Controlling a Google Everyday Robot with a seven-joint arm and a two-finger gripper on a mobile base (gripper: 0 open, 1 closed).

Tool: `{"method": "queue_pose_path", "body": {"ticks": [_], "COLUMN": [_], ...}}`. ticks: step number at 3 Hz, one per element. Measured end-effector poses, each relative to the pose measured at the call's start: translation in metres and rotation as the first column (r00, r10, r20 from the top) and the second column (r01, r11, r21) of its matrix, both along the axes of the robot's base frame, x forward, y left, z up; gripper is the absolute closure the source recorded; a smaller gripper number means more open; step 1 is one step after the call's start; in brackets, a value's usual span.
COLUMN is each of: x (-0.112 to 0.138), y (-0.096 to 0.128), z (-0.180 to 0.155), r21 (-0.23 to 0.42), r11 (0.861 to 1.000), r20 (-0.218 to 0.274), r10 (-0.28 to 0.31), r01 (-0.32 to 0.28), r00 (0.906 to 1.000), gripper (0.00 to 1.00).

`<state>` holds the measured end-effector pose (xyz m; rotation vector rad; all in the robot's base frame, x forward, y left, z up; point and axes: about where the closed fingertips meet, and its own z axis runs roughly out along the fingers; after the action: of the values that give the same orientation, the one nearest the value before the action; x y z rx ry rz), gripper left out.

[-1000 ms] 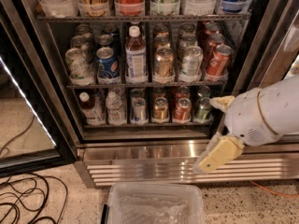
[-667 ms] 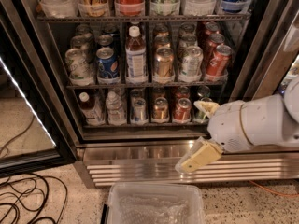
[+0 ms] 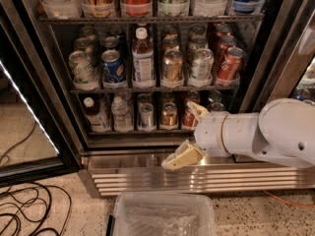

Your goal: Pick water bottle from bottom shelf of fridge

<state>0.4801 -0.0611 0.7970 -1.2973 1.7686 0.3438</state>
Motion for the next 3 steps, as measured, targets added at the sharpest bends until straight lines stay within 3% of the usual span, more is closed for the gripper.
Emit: {"method": "queue_pose_path", "body": {"ticks": [1, 2, 3], "x": [0.0, -0.002, -0.011], "y": [0.0, 0.012, 0.028], "z": [0.0, -0.014, -0.045], "r21": [0.0, 0.019, 0.098], "r11": [1.0, 1.0, 0.995], "r20": [-0.001, -0.031, -0.05], "r10": [0.0, -0.001, -0.031], "r01": [0.0, 0.002, 0.036], "r00": [1.0, 0.9995, 0.9982], "gripper": [0.0, 0.0, 0.0]}}
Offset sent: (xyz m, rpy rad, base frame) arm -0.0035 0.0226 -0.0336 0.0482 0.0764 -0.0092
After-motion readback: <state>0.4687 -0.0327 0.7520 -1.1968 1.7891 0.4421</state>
